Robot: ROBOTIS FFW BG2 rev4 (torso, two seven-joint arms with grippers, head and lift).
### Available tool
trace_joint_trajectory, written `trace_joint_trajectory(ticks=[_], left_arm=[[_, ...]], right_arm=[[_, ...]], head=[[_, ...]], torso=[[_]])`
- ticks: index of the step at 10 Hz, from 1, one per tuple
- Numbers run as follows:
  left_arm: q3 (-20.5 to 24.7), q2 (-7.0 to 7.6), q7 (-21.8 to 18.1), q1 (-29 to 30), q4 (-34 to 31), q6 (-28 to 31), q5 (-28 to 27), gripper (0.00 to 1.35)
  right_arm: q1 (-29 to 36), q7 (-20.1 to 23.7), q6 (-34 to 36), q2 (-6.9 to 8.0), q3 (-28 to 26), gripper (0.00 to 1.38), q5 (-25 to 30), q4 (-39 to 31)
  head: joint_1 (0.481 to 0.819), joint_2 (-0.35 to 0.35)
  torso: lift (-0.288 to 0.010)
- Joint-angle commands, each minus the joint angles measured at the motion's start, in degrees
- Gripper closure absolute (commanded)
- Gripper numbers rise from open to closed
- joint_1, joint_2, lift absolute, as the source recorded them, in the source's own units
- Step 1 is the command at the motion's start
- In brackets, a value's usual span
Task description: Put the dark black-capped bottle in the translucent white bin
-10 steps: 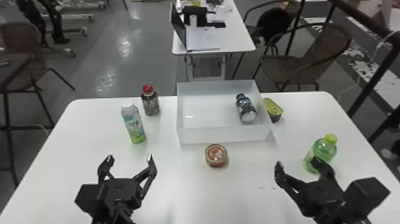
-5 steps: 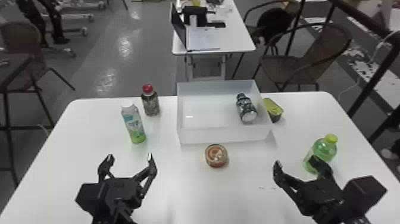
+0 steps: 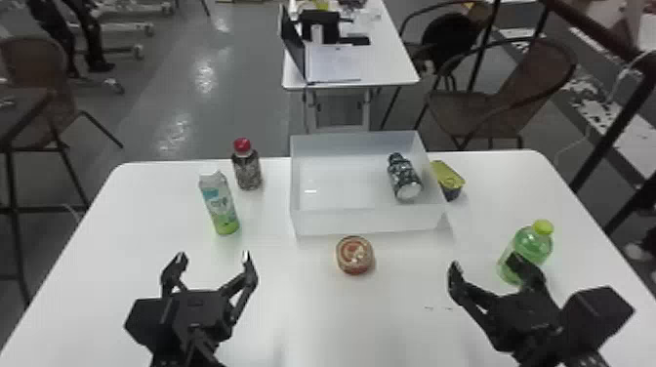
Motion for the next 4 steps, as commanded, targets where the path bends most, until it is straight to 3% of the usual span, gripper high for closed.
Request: trace_joint_trajectory(ticks=[1, 4], left_arm=[[0.0, 0.01, 0.0, -0.1, 0.0, 0.0, 0.0, 0.23], [-0.1, 0.01, 0.0, 0.0, 0.0, 0.0, 0.0, 0.23]], right_arm=[[0.0, 0.0, 0.0, 0.04, 0.0, 0.25, 0.2, 0.0], [0.1, 0.0, 0.0, 0.13, 0.0, 0.25, 0.3, 0.0]], head=[[0.695, 0.035], [0.695, 0.034]], torso=[[-0.067], [-0.067]])
